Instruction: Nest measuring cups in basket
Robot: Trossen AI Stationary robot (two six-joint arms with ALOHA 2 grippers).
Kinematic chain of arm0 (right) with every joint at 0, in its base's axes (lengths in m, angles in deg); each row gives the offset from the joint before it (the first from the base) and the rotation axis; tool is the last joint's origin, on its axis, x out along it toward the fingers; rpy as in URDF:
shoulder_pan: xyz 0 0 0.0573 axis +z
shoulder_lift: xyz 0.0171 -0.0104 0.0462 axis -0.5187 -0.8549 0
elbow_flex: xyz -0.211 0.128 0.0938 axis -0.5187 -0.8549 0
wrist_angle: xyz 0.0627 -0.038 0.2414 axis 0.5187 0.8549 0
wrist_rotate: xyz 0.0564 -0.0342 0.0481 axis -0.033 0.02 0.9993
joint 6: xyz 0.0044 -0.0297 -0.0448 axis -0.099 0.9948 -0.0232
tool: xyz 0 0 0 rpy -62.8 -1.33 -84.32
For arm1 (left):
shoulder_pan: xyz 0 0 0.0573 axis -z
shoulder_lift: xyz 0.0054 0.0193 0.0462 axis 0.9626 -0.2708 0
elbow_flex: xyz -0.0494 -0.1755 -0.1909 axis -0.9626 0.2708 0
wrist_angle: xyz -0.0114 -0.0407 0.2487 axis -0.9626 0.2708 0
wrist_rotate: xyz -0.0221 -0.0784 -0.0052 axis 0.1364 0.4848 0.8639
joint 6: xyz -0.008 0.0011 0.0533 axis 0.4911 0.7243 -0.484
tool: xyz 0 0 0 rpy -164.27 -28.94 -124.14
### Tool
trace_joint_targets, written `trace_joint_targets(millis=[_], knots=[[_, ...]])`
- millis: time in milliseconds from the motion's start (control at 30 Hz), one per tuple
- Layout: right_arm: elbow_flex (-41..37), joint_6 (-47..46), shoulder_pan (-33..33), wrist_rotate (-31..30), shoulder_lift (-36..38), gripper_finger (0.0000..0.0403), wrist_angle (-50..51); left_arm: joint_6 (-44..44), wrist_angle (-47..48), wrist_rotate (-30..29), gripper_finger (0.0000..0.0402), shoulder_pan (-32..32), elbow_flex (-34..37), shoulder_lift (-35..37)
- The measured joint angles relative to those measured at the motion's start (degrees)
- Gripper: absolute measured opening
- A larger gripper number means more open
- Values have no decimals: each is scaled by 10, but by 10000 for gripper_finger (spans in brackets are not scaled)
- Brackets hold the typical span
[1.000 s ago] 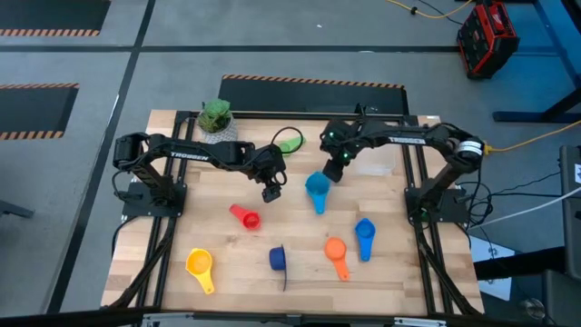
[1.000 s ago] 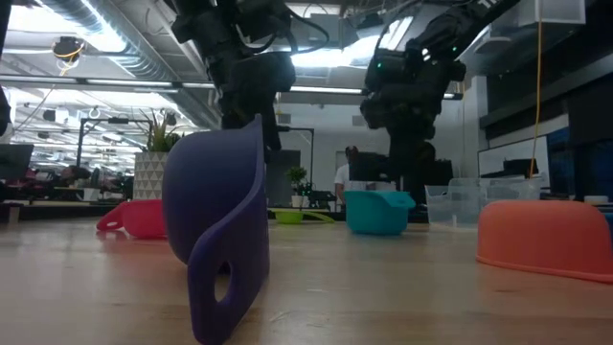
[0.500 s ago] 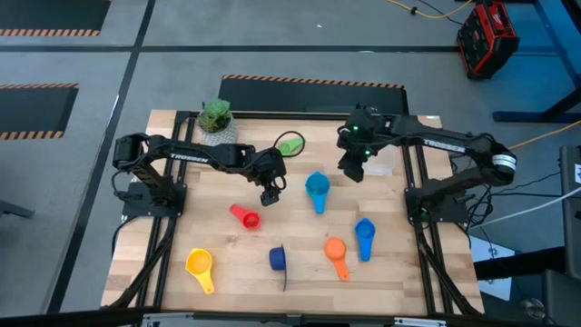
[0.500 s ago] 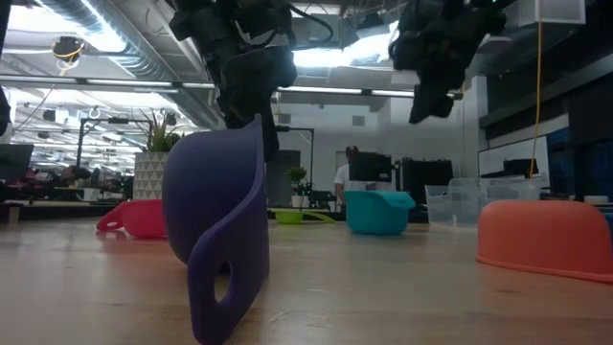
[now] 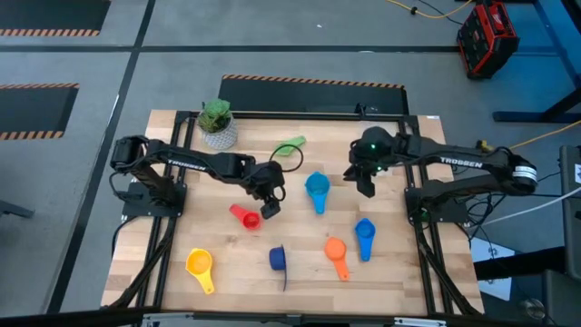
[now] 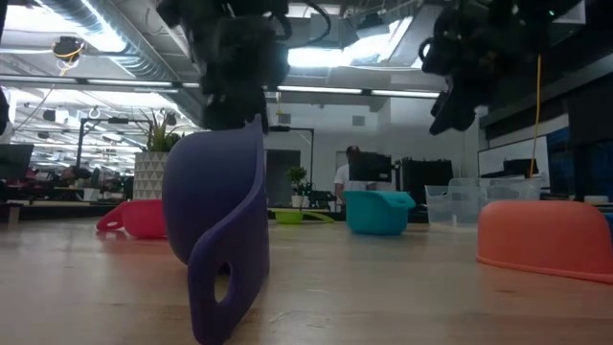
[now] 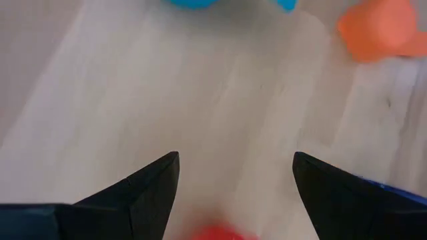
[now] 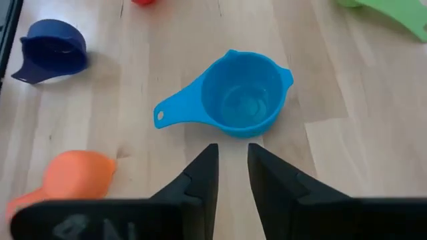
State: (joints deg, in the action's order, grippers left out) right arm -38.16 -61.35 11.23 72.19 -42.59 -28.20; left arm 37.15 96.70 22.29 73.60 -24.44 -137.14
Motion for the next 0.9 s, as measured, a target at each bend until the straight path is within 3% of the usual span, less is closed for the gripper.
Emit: trace_joint_targets(millis=[367,600,900], knots=[[-71,0,2,20,3,86,-70,182,347,34,281,78,-122,7],[-77,16,2,21,3,86,-70,311,422,59,281,169,-126,7],[-77,20,2,21,3,86,-71,449,435,62,281,280,-120,6]])
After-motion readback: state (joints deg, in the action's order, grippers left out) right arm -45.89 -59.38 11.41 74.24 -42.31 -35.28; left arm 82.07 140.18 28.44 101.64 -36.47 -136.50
